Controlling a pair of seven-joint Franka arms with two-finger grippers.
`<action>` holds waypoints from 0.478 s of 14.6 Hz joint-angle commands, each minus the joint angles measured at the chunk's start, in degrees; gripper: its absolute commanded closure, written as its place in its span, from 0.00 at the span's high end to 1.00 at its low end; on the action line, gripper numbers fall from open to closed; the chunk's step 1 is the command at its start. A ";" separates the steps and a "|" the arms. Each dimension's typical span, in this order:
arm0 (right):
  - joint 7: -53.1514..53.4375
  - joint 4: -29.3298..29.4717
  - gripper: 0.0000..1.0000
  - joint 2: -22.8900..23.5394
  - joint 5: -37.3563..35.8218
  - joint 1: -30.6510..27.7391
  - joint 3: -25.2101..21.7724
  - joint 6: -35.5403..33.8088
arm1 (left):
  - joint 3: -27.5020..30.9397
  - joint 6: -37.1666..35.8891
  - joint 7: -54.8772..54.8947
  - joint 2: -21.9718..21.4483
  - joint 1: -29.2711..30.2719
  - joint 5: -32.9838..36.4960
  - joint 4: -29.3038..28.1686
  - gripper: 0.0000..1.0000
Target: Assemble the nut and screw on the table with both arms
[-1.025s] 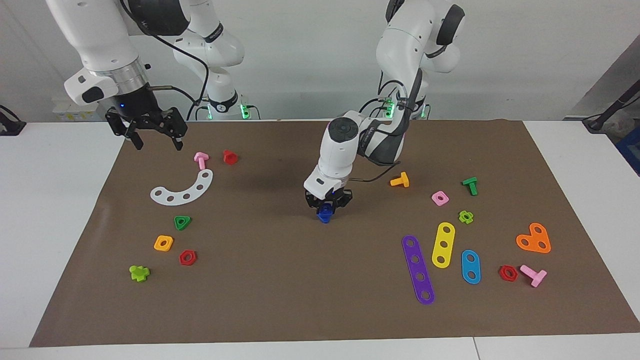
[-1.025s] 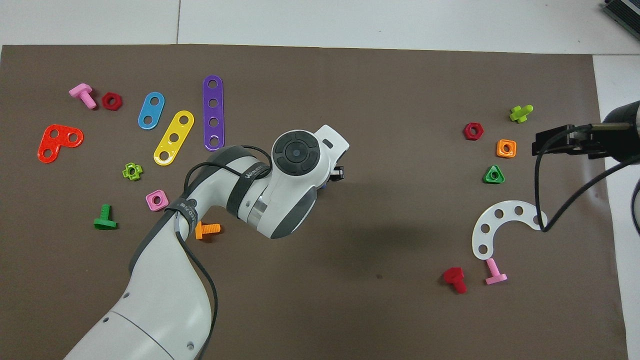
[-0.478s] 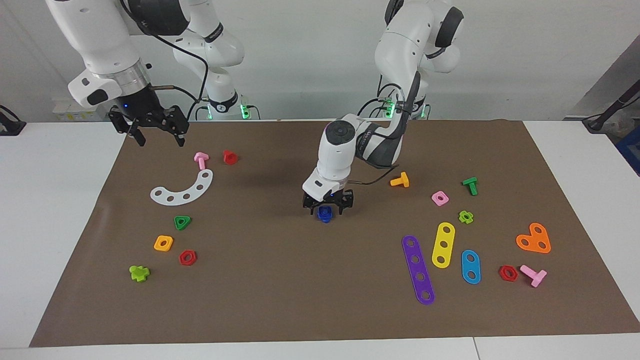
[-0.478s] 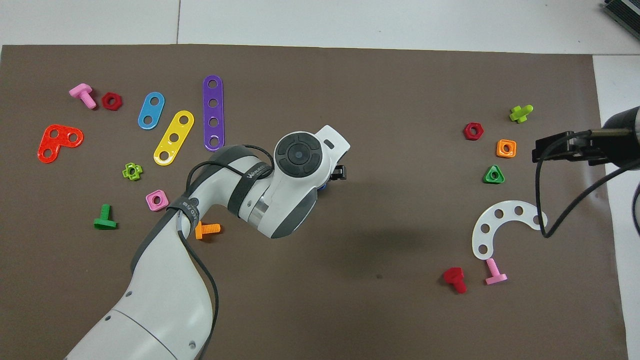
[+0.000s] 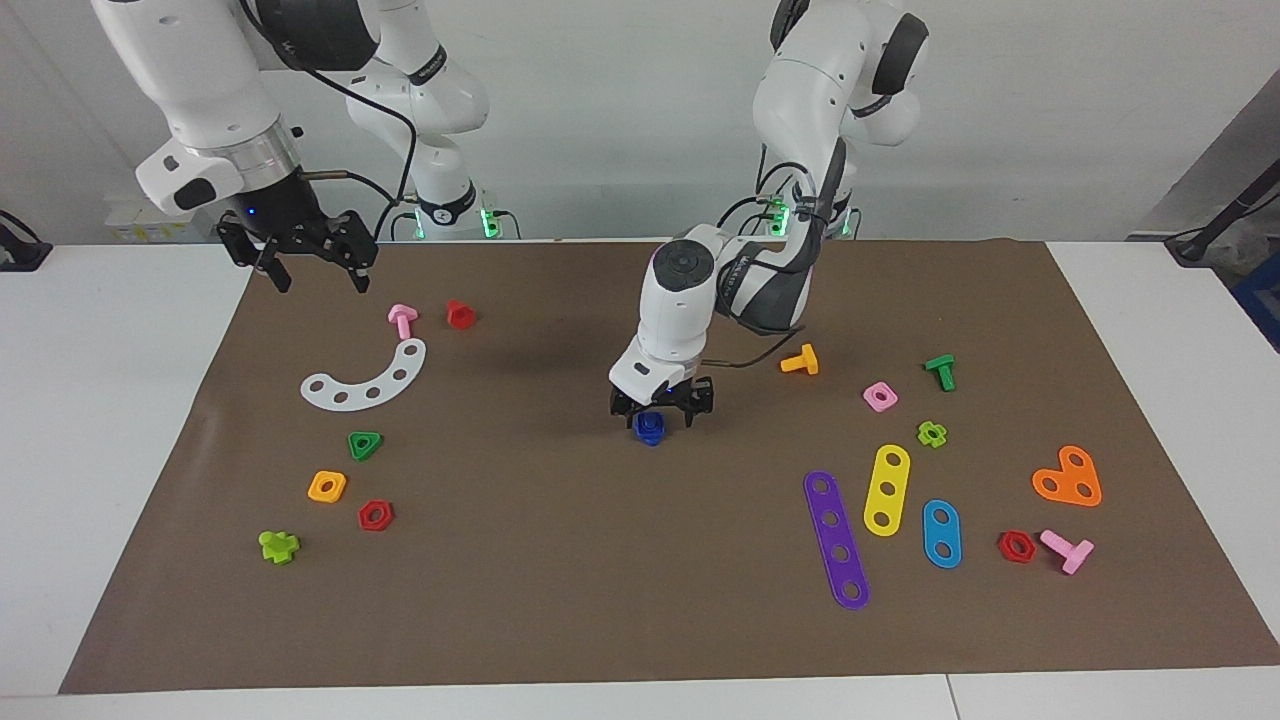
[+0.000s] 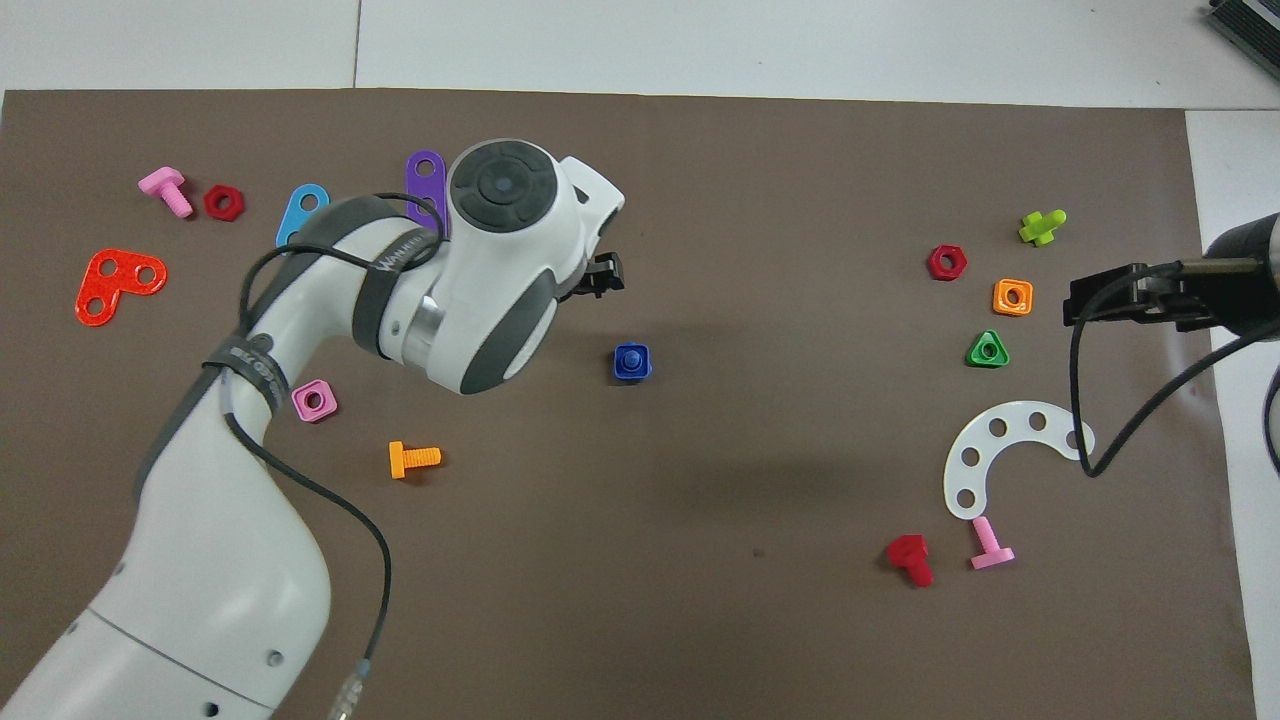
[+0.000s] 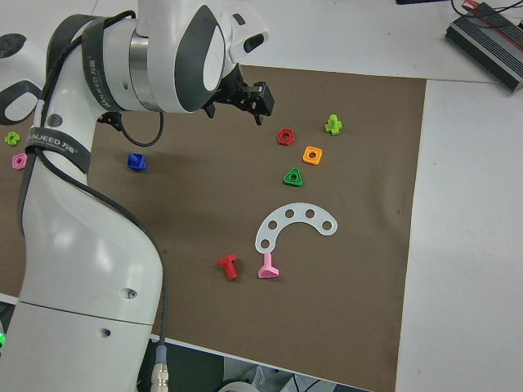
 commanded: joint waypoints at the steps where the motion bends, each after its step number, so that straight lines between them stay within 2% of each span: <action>1: -1.81 -1.62 1.00 -1.53 0.27 -0.13 0.31 -0.13 | -1.13 -5.19 6.21 -4.92 6.97 0.19 0.90 0.99; 3: -1.81 -1.62 1.00 -1.53 0.44 -0.13 0.40 -0.13 | -0.87 -10.46 13.67 -8.00 11.02 -0.34 0.63 0.99; 7: -1.72 -1.70 1.00 -1.53 0.44 -0.13 0.40 -0.30 | -0.52 -18.12 25.46 -14.94 18.67 -0.34 -3.57 0.97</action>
